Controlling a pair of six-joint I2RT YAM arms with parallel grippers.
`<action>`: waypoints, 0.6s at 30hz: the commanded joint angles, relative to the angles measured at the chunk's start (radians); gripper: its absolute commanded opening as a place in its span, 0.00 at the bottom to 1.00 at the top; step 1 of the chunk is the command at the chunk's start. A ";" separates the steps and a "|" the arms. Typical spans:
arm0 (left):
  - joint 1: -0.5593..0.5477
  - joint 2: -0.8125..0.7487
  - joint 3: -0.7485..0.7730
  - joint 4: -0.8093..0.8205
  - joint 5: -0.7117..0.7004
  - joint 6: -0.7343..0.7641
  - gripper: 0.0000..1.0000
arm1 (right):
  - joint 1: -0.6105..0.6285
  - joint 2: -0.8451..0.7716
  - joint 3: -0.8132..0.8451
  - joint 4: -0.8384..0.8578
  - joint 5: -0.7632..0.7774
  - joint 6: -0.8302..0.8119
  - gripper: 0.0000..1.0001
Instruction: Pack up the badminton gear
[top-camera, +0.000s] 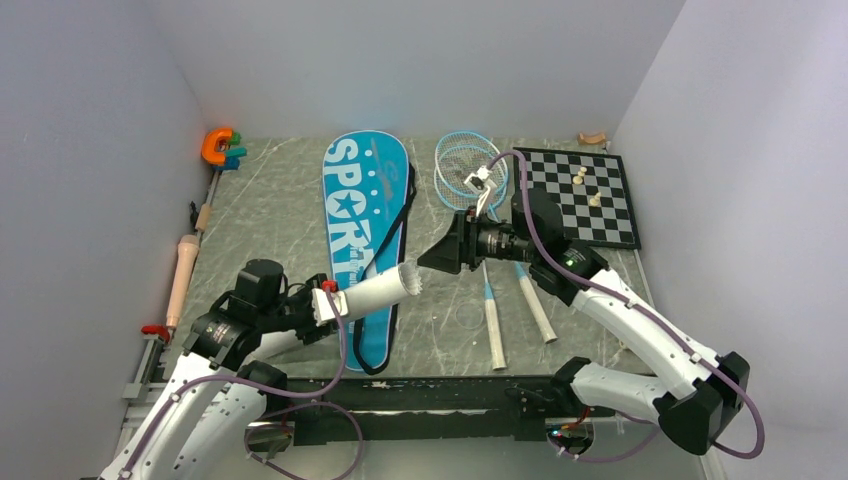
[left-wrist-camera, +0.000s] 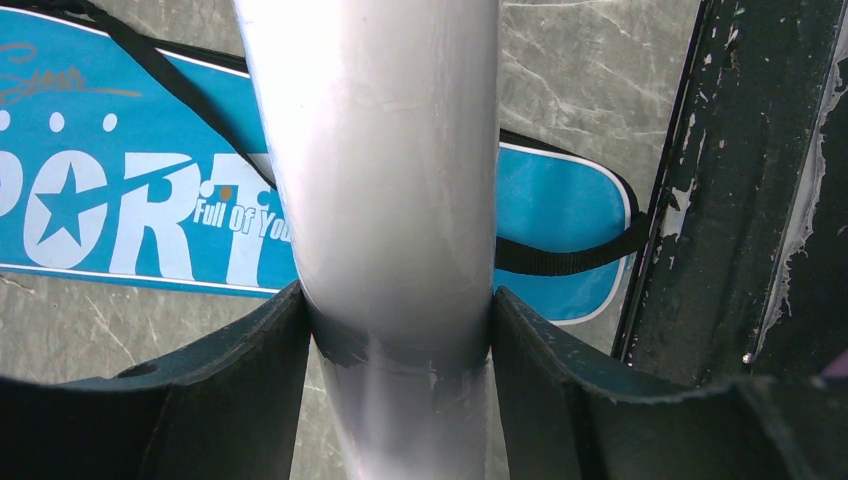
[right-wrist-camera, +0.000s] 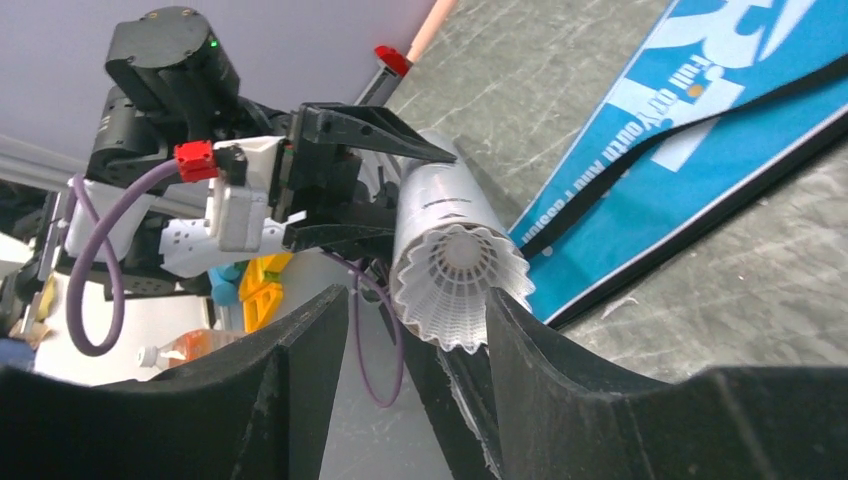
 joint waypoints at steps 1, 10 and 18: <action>-0.004 -0.005 0.035 0.027 0.044 0.005 0.44 | -0.044 -0.033 0.040 -0.093 0.025 -0.050 0.57; -0.003 0.001 0.048 0.029 0.048 0.004 0.43 | -0.050 -0.002 -0.046 -0.114 0.072 -0.076 0.73; -0.004 0.009 0.064 0.031 0.055 -0.002 0.43 | 0.024 0.080 -0.052 -0.075 0.112 -0.072 0.70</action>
